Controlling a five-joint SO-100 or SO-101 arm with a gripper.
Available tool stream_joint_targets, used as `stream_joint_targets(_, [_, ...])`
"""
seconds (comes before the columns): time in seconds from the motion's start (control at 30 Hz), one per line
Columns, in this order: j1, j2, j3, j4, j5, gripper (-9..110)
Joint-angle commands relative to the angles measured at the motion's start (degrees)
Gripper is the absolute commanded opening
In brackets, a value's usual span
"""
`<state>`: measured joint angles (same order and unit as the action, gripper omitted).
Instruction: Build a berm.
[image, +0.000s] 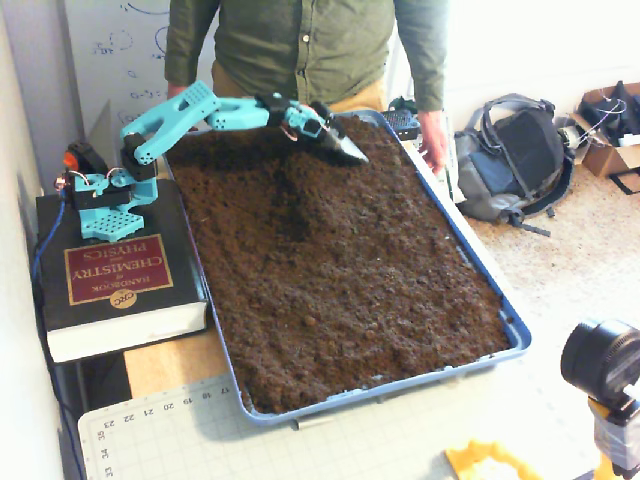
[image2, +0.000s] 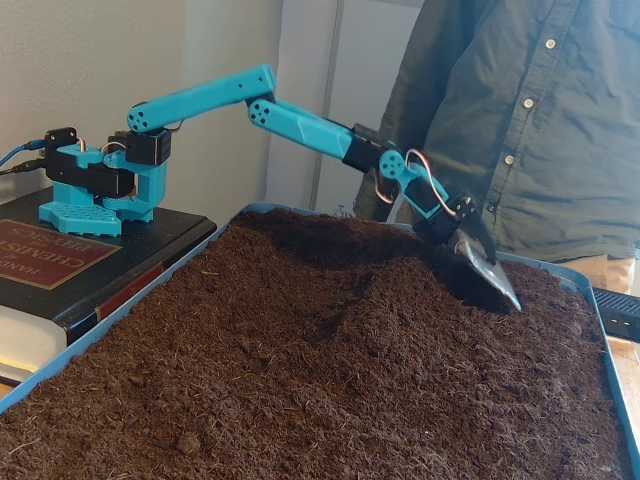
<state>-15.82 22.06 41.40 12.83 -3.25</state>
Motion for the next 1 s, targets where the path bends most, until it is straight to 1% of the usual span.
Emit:
stream_joint_targets(0.0, [0.18,1.05,-6.50,-1.05,-0.97,1])
stream_joint_targets(0.13, [0.18,0.00,-6.24,-0.35,-0.62,1])
stream_joint_targets(0.2, [0.18,-0.18,-6.24,2.81,-0.53,1])
stream_joint_targets(0.33, [0.18,0.62,-6.86,16.52,0.88,1])
stream_joint_targets(0.43, [-0.09,1.05,-7.73,26.02,5.36,1])
stream_joint_targets(0.5, [-0.26,1.76,-8.61,29.97,8.17,1])
stream_joint_targets(0.6, [-0.70,2.02,-10.11,32.34,10.63,1])
stream_joint_targets(0.77, [-1.58,1.85,-10.46,34.80,10.99,1])
stream_joint_targets(0.97, [-1.41,2.90,-11.16,42.45,11.07,1])
